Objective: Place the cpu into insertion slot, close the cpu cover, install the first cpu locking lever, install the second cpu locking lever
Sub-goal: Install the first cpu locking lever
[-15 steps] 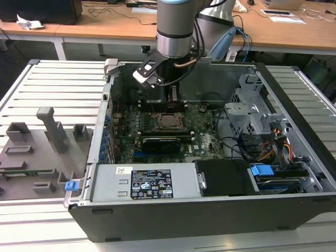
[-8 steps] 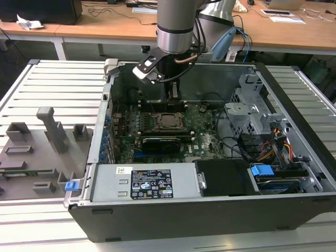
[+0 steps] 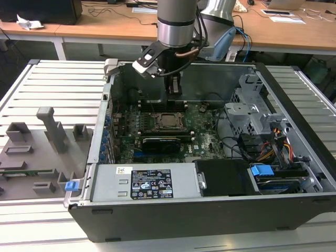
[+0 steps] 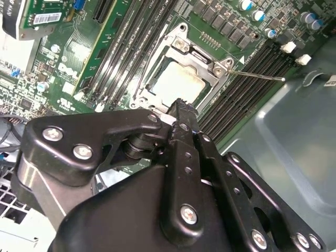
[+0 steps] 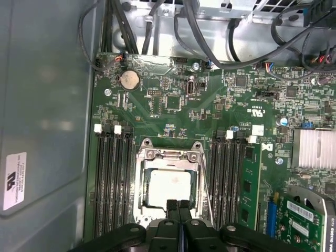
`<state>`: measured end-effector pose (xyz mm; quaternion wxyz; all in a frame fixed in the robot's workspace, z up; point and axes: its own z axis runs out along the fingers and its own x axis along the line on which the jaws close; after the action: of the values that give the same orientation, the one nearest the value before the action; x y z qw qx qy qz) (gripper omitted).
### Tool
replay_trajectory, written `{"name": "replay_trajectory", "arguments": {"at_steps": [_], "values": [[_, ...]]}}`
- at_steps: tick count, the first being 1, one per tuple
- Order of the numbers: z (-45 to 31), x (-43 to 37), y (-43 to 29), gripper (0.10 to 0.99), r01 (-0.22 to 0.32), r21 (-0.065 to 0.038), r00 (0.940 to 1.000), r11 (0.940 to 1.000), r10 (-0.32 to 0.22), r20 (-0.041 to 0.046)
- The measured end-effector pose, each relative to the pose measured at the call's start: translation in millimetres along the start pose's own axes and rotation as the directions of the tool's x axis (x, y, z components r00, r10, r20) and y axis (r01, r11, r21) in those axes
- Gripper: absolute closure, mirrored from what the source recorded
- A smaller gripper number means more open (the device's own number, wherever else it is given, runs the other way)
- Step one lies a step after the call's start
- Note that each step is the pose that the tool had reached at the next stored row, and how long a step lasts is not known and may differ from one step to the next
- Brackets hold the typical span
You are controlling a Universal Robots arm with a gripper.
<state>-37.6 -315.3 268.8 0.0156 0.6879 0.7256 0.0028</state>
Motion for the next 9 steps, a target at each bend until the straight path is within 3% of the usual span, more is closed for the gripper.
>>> {"name": "replay_trajectory", "arguments": {"at_steps": [9], "values": [[-0.1, 0.0, 0.1, 0.980, 0.057, -0.001, 0.9984, 0.9984, -0.057, -0.0003]]}}
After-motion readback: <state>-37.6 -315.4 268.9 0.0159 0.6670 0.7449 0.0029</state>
